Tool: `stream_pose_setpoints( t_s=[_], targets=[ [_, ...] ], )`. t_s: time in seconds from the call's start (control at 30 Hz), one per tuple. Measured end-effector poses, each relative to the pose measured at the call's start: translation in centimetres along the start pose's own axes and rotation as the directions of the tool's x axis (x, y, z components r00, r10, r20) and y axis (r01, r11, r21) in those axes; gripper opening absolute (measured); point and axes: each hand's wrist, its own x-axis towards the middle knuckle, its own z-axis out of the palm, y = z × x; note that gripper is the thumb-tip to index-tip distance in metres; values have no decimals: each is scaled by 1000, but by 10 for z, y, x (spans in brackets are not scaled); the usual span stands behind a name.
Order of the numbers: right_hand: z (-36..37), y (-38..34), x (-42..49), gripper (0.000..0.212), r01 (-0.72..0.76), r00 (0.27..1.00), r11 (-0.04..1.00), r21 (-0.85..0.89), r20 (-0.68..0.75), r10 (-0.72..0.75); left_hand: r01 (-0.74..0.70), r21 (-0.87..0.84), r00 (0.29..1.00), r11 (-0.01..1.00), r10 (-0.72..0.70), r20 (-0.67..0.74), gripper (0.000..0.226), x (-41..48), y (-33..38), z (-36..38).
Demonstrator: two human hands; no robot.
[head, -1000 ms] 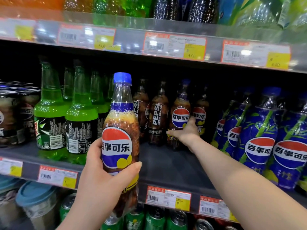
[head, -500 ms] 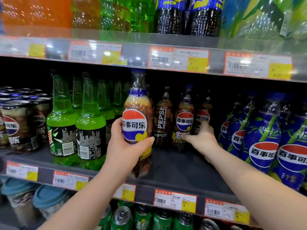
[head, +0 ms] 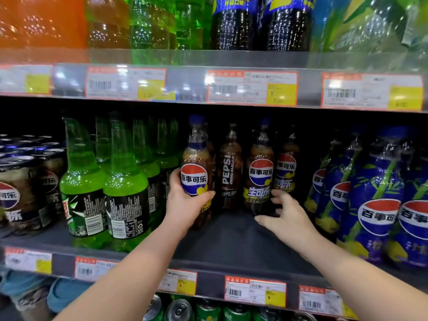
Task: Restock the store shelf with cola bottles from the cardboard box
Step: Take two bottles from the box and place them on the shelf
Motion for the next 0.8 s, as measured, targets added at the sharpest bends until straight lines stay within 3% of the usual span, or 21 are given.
stream_pose_setpoints(
  t_s=[0.23, 0.37, 0.67, 0.8],
  targets=[
    [10, -5, -1, 77, -25, 999, 1000, -12, 34, 25, 44, 119, 994, 992, -56, 93, 97, -2, -6, -6],
    [11, -7, 0, 75, -34, 998, 999, -14, 44, 35, 77, 222, 991, 972, -99, 92, 84, -6, -11, -9],
    [9, -5, -3, 69, -46, 997, 999, 2, 60, 46, 75, 253, 992, 965, -98, 80, 81, -8, -12, -10],
    [6, -5, -2, 68, -33, 997, 999, 7, 66, 32, 88, 249, 990, 964, -113, 88, 94, -11, -7, -9]
  ],
)
